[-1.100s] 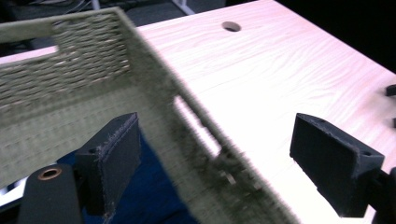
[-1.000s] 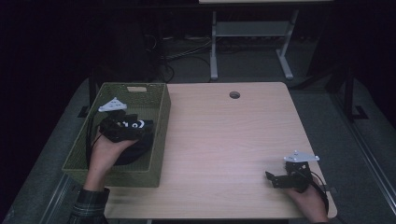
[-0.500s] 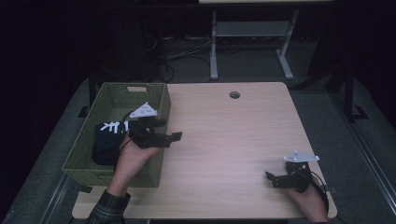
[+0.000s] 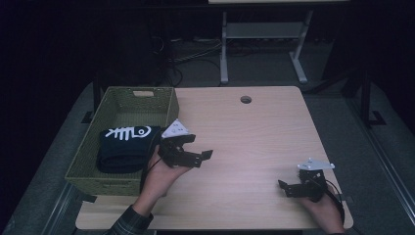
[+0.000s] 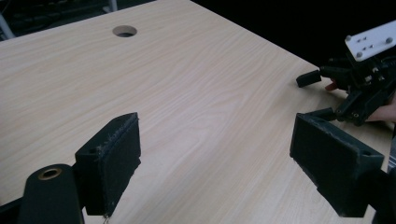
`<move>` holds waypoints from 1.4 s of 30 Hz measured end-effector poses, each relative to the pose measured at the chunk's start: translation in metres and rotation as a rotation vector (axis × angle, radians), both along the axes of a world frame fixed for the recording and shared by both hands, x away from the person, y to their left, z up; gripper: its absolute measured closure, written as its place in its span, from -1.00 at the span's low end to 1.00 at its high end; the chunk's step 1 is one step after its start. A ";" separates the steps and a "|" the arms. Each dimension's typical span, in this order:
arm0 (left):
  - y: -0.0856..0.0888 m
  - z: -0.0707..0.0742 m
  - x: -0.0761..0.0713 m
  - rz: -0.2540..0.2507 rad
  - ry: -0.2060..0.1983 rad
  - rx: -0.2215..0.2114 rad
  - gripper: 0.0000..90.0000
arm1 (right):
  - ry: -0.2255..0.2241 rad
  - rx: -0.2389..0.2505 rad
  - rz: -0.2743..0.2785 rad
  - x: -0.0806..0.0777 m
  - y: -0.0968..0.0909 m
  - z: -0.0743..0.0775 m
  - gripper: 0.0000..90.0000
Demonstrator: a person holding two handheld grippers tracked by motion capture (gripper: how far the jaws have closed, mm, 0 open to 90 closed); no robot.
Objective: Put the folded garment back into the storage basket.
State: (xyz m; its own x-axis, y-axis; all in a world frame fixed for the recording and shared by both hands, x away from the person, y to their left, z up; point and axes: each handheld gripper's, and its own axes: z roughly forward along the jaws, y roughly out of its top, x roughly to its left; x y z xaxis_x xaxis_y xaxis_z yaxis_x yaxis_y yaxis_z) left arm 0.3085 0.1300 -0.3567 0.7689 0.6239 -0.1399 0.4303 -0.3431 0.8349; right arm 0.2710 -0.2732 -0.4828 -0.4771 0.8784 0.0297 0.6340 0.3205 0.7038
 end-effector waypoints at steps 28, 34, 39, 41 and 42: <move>-0.032 -0.105 0.003 -0.031 0.026 0.210 -0.67 | 0.000 -0.002 -0.002 0.000 0.000 0.000 -0.94; -0.029 -0.115 0.007 -0.019 0.052 0.228 -0.71 | 0.000 -0.002 -0.002 0.000 0.000 0.000 -0.94; -0.030 -0.120 0.006 -0.020 0.026 0.252 -0.72 | -0.001 -0.002 -0.001 0.000 0.000 0.000 -0.94; -0.030 -0.121 0.005 -0.023 0.019 0.249 -0.72 | 0.000 -0.002 -0.002 0.000 0.000 0.000 -0.94; -0.029 -0.121 0.005 -0.024 0.019 0.248 -0.72 | 0.000 -0.002 -0.002 0.000 0.000 0.000 -0.94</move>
State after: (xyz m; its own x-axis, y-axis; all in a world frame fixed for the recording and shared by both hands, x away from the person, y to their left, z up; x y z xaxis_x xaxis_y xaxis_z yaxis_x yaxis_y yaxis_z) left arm 0.3137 0.1005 -0.4774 0.7823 0.6229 0.0010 0.4345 -0.5469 0.7156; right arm 0.2710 -0.2732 -0.4829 -0.4754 0.8793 0.0280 0.6346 0.3207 0.7031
